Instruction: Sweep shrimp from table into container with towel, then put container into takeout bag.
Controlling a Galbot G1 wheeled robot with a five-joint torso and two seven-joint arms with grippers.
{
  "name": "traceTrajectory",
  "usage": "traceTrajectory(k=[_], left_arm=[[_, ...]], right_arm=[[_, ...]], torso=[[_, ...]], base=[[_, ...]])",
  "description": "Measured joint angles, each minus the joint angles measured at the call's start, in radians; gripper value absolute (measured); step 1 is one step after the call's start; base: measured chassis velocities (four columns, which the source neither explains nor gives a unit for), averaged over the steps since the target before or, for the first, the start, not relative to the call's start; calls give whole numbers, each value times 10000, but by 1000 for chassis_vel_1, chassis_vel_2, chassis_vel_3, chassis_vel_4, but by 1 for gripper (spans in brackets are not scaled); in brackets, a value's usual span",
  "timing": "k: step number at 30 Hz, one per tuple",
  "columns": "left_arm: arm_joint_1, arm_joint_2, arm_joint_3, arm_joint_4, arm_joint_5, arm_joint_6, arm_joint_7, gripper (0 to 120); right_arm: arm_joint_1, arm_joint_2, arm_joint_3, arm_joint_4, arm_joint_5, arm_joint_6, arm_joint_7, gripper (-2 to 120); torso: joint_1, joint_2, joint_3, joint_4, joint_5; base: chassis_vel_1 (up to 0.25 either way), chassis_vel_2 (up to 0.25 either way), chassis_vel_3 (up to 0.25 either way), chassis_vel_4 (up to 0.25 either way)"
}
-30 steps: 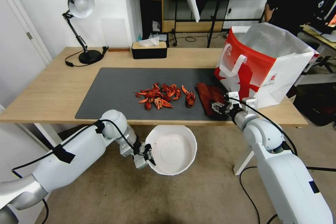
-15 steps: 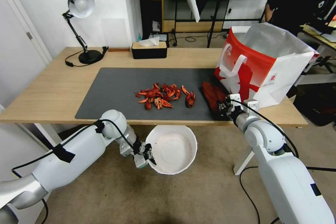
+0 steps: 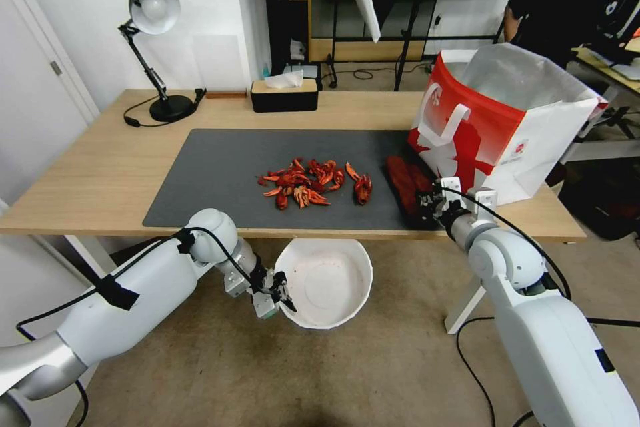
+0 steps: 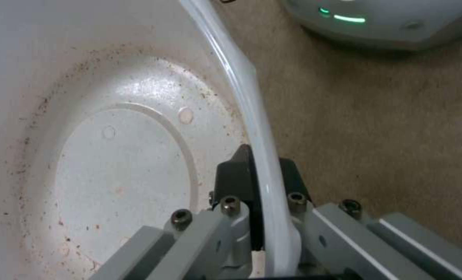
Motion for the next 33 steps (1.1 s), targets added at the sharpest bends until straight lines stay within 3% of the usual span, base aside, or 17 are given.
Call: traceTrajectory(k=[9,19,24,33], left_arm=[[-18,-116,-74,54,-6,7,-2,0],[-185,-347,56,268,53,17,34,0],[-283,-446,130,420,61,21,55,0],[-381,-549,216,523,68,22,64,0]], right_arm=[[550,-595,-166,6,93,1233,-911,0],[2159,-1355,-1280,-1843,-737,3036,-2564,0],[3046,-1540,-2142,-2793,-1307,3552,-3181,0],[3707,-1372,-2913,-3909,-1731,3748,-3418,0]], torso=[[-1,0,0,0,1],[0,0,1,0,2],[0,0,1,1,-2],[1,0,2,0,0]], base=[[0,0,0,0],[0,0,0,0],[0,0,0,0],[0,0,0,0]])
